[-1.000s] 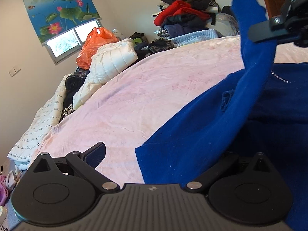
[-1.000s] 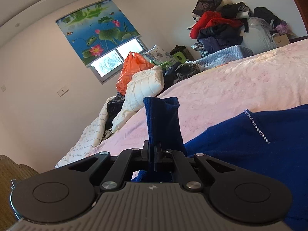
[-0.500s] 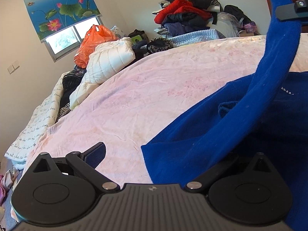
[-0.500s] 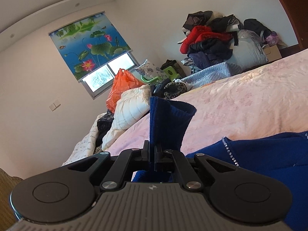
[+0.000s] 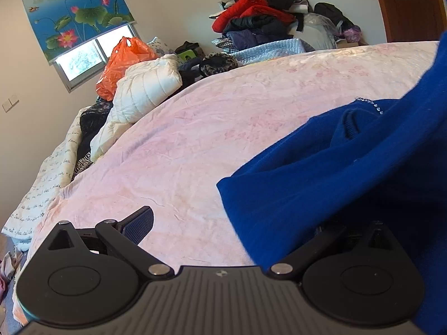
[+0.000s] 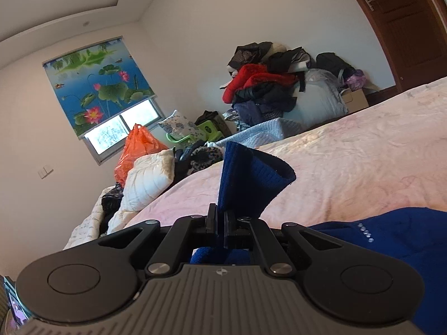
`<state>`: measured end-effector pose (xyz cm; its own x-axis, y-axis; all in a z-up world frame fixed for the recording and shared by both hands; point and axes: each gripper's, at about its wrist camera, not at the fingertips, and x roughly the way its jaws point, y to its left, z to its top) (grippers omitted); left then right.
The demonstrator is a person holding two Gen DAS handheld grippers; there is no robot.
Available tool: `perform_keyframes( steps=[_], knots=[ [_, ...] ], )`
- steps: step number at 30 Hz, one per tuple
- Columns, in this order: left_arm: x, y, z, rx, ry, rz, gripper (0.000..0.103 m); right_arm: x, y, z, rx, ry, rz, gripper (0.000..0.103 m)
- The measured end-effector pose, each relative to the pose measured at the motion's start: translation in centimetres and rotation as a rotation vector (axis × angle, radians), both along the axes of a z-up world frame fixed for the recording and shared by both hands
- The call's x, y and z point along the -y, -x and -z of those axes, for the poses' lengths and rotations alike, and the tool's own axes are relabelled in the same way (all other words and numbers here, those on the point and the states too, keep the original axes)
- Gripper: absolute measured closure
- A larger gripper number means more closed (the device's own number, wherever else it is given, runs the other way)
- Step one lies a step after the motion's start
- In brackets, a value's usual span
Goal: Fold small clothes
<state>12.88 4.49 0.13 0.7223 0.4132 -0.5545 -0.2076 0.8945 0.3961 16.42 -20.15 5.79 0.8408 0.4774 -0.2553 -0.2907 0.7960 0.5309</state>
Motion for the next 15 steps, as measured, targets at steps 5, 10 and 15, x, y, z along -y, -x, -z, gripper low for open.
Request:
perform_keyframes(
  steps=[5, 10, 15],
  knots=[
    [0.5, -0.1, 0.4, -0.018, 0.01, 0.012, 0.0, 3.3, 0.8, 2.0, -0.038, -0.014, 0.069, 0.097],
    [1.0, 0.0, 0.6, -0.027, 0.004, 0.023, 0.0, 5.1, 1.7, 4.1, -0.076, -0.016, 0.113, 0.097],
    [1.3, 0.0, 0.6, -0.031, 0.001, 0.028, 0.0, 6.1, 2.5, 5.9, -0.106, -0.03, 0.146, 0.097]
  ],
)
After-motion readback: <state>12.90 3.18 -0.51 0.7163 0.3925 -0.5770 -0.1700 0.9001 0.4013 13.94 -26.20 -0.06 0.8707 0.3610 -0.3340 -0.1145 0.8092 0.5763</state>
